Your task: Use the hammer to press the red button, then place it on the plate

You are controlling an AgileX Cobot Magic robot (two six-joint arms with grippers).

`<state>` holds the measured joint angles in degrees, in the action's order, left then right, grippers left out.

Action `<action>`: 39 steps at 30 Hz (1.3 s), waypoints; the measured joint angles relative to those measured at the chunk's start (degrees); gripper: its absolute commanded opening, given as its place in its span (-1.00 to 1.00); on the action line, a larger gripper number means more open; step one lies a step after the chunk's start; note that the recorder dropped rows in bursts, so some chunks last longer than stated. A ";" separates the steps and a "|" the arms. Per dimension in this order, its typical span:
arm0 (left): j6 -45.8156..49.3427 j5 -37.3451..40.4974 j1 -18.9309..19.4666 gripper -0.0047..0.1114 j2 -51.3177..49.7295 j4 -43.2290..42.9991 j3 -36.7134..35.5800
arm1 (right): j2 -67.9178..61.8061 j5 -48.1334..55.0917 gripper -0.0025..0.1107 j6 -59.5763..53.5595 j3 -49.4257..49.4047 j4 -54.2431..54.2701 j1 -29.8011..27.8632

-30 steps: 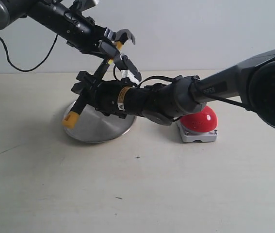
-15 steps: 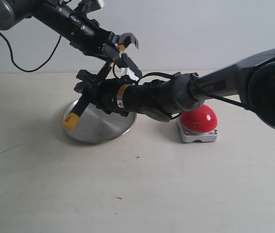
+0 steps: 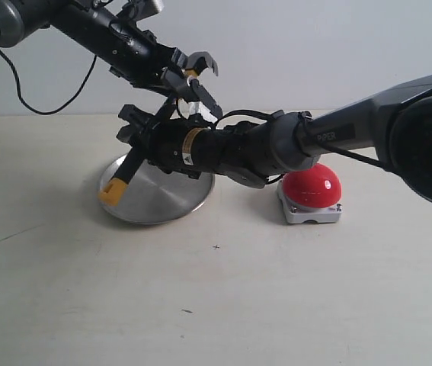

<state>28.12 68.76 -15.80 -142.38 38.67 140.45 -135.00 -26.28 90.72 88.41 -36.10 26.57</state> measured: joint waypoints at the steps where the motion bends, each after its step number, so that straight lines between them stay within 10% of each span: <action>1: -0.10 0.16 0.00 -0.92 0.00 0.00 0.00 | 0.00 0.00 -0.33 0.00 0.00 0.00 0.00; 6: -0.10 0.40 -0.14 -0.92 0.00 -0.21 0.00 | 0.00 -0.10 -0.93 0.00 0.12 -0.62 0.00; 13: -0.23 0.45 -0.14 -0.86 0.00 -0.21 0.00 | 0.00 -0.10 -0.96 0.00 0.21 -1.31 0.00; 22: -0.43 0.41 -0.14 0.04 0.25 0.30 0.00 | -0.13 0.98 -0.96 0.33 0.21 -2.29 0.00; 34: -0.78 -0.37 3.36 0.03 2.92 -0.51 0.00 | -0.11 7.82 -0.96 1.02 0.03 -4.71 0.00; 39: -2.20 -0.78 9.72 -0.32 6.79 -0.49 0.00 | 3.60 15.48 -0.96 -4.57 0.03 -5.82 0.28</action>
<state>25.92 67.98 -6.08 -135.59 38.19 140.45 -131.40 -10.81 86.16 88.44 -41.92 26.85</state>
